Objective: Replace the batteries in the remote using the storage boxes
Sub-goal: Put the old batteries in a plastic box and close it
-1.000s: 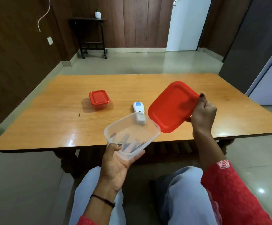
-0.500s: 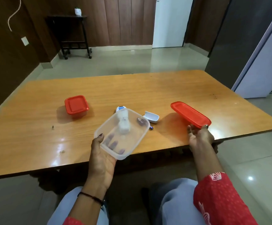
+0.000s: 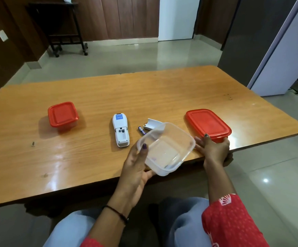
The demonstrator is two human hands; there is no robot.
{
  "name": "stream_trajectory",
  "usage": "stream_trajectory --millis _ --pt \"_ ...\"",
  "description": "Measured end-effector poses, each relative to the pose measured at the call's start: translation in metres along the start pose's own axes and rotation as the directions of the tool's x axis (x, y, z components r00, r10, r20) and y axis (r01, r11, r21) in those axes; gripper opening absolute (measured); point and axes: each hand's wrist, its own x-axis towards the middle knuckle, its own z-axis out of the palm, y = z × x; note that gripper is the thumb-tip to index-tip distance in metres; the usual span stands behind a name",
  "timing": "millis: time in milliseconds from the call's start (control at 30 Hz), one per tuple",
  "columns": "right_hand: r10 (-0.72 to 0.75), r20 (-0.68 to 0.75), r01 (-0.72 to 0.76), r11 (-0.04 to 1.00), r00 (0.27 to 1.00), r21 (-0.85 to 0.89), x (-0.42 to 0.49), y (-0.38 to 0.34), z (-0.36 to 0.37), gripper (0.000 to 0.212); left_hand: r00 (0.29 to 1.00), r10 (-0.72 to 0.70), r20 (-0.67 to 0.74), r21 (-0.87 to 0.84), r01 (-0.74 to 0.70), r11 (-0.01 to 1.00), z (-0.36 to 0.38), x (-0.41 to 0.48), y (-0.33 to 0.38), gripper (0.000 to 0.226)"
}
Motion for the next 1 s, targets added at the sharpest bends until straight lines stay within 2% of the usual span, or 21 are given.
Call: stream_trajectory --millis 67,167,267,333,400,533,600,667,700,767,867,933,967,1000 --pt "-0.014 -0.038 0.013 1.000 0.999 -0.018 -0.006 -0.002 -0.003 0.061 0.999 -0.034 -0.014 0.039 0.035 0.999 0.014 0.009 -0.009 0.047" --pt "-0.020 -0.071 0.025 0.997 0.997 0.070 -0.014 -0.009 -0.007 0.056 0.995 -0.054 -0.079 0.012 0.055 0.998 0.032 0.024 -0.018 0.048" --pt "-0.042 -0.064 0.042 0.999 0.997 0.000 -0.011 -0.009 -0.008 0.051 0.981 -0.049 -0.187 0.039 0.057 0.998 0.041 0.038 -0.020 0.047" --pt "-0.071 -0.059 0.066 0.994 0.996 -0.082 -0.004 -0.005 -0.010 0.045 0.974 -0.036 -0.224 0.116 0.063 0.991 0.043 0.043 -0.020 0.042" --pt "-0.102 -0.043 0.093 0.982 0.994 -0.165 -0.002 -0.004 -0.009 0.034 0.974 0.005 -0.228 0.223 0.047 0.974 0.046 0.048 -0.018 0.026" --pt "-0.151 0.052 0.158 0.968 0.987 -0.194 0.000 -0.001 -0.007 0.024 0.962 0.075 -0.261 0.430 0.046 0.902 0.041 0.053 -0.015 0.033" --pt "-0.167 0.041 0.172 0.953 0.985 -0.249 -0.002 -0.004 -0.008 0.027 0.961 0.087 -0.261 0.490 0.054 0.870 0.038 0.051 -0.013 0.034" --pt "-0.259 0.027 0.253 0.911 0.966 -0.327 -0.007 -0.007 -0.009 0.028 0.956 0.126 -0.267 0.562 0.048 0.826 0.033 0.049 -0.009 0.035" --pt "-0.345 0.037 0.334 0.867 0.938 -0.370 -0.009 -0.009 -0.008 0.027 0.946 0.181 -0.269 0.624 0.028 0.781 0.028 0.049 -0.005 0.034" --pt "-0.554 0.118 0.548 0.725 0.824 -0.418 -0.020 -0.014 0.001 0.024 0.903 0.366 -0.223 0.771 -0.066 0.633 0.018 0.050 0.004 0.030" --pt "-0.722 0.393 0.811 0.415 0.570 -0.413 -0.040 -0.009 0.031 0.017 0.797 0.601 -0.055 0.952 -0.139 0.273 0.003 0.058 0.019 0.025" --pt "-0.676 0.588 0.872 0.175 0.445 -0.458 -0.055 -0.001 0.057 0.010 0.769 0.639 0.014 0.996 -0.068 0.060 -0.005 0.070 0.026 0.020" --pt "-0.586 0.686 0.868 0.061 0.431 -0.493 -0.061 0.003 0.069 0.011 0.770 0.637 0.024 1.000 -0.021 -0.013 -0.008 0.077 0.027 0.019" --pt "-0.454 0.762 0.844 -0.039 0.462 -0.535 -0.066 0.005 0.078 0.017 0.778 0.627 0.025 0.997 0.026 -0.073 -0.009 0.084 0.029 0.018"
